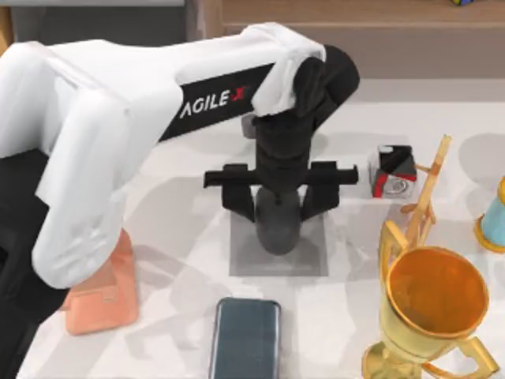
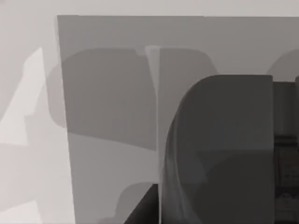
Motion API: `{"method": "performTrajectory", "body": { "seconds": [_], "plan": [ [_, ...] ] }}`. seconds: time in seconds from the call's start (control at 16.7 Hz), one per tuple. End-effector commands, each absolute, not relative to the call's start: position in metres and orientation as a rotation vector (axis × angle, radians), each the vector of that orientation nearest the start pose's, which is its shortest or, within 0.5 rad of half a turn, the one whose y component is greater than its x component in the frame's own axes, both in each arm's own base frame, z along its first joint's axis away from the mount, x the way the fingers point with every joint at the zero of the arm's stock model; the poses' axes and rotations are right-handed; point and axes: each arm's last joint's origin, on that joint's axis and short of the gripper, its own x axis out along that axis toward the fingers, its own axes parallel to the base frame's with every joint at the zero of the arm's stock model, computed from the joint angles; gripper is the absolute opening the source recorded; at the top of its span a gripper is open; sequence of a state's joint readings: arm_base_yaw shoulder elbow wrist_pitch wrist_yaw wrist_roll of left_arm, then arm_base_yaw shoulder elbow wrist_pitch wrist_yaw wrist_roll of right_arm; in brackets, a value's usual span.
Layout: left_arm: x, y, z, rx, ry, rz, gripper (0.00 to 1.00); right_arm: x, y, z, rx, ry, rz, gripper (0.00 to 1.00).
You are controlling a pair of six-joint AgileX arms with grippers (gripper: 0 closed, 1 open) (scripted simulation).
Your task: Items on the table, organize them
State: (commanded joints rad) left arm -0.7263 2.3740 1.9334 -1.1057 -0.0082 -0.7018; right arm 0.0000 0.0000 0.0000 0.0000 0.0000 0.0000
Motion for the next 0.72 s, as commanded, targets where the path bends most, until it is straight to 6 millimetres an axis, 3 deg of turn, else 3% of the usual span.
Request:
{"method": "performTrajectory", "body": {
  "seconds": [0.72],
  "plan": [
    [0.3518, -0.3048, 0.134, 0.005, 1.544, -0.015, 0.9, 0.1057, -0.0012, 0.16, 0.0, 0.0, 0.0, 1.0]
  ]
}}
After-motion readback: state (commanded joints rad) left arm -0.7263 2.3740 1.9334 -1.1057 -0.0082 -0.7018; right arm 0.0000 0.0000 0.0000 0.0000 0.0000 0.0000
